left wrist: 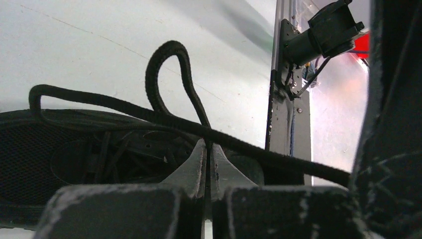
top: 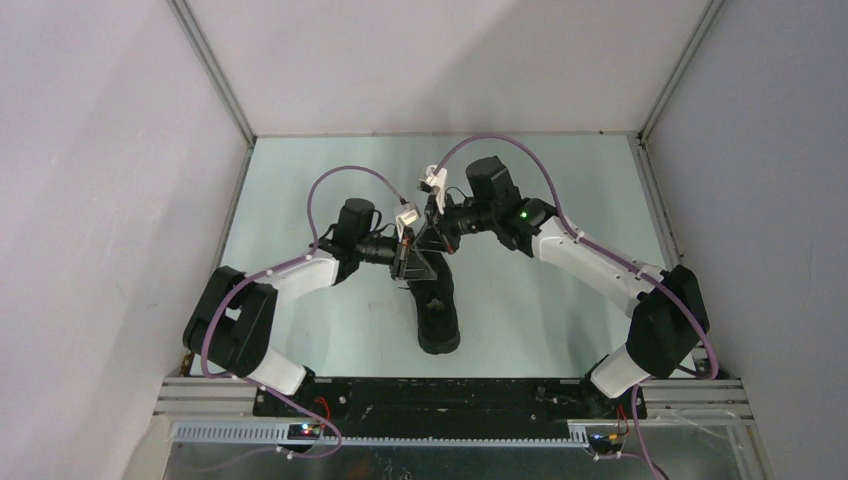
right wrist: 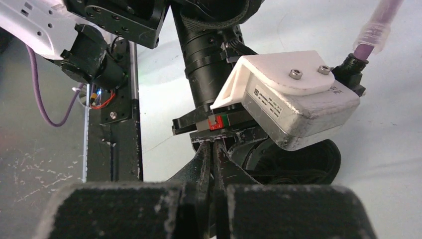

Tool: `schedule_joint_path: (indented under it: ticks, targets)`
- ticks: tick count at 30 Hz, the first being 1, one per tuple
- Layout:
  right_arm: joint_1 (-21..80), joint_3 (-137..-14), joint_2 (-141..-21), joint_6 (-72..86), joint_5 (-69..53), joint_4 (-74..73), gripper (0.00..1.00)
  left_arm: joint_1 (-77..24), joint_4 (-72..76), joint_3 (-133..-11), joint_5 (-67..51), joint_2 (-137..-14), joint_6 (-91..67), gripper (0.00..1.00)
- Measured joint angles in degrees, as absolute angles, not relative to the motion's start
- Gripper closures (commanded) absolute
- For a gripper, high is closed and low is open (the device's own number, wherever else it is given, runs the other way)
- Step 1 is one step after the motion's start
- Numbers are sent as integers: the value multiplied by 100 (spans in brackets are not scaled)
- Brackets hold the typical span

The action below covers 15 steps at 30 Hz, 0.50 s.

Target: Tie the shoes

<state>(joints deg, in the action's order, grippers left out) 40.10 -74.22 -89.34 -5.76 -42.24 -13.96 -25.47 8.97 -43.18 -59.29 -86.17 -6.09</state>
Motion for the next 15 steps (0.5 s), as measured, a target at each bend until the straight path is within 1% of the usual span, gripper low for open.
schedule_joint_path:
  ticks: [6,10,15]
  targets:
    - [4049,-7288,-8934,56,-4237,-969,100,-2547,952,-4318,-6038,-8624,-666,100]
    - [4049,-7286,-8932,185,-4357,-915,100,-2532,974,-4318,-5999,-8624,-668,100]
    - [4169,-7253,-8611,-150,-4720,-1594,100,-2506,864,-4318,-5747,-8624,-648,100]
